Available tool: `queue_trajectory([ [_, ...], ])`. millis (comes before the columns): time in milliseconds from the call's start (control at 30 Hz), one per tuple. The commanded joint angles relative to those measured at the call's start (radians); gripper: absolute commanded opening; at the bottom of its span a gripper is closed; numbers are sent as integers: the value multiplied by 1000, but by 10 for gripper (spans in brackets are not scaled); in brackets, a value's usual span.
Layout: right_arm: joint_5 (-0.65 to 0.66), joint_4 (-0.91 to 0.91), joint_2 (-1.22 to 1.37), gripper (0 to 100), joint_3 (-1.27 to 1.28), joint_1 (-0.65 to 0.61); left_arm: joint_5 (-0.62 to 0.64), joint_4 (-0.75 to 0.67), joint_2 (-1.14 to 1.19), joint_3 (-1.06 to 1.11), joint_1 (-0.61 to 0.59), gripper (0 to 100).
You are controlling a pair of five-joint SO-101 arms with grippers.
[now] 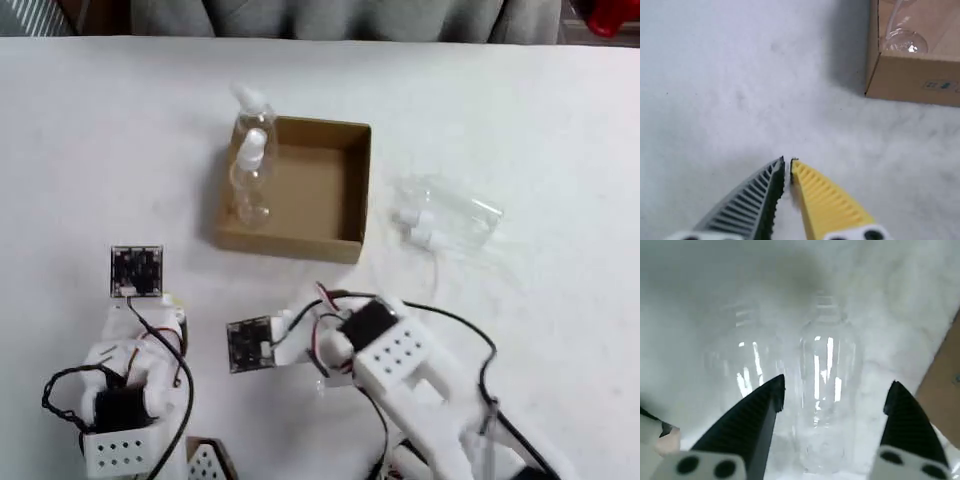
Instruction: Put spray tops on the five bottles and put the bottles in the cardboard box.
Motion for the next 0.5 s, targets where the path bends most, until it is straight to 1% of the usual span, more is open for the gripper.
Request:
queue_trajectory([
  [0, 9, -64, 99, 286, -43, -5, -9, 3, -21, -3, -12, 24],
  [100, 9, -108, 159, 296, -43, -4, -9, 3, -21, -3, -12, 24],
  [200, 9, -139, 189, 280, -49, -2, -9, 3, -21, -3, -12, 25],
  [267, 6, -142, 193, 229, -55, -2, -9, 3, -21, -3, -12, 25],
  [367, -6, -128, 191, 84, -100, -2, -9, 3, -21, -3, -12, 25],
  [400, -32, -122, 188, 30, -123, -2, -9, 3, -21, -3, -12, 25],
  [433, -74, -117, 188, 4, -149, -2, -9, 3, -21, -3, -12, 26],
  [467, -129, -108, 188, 26, -175, -1, -9, 3, -21, -3, -12, 26],
])
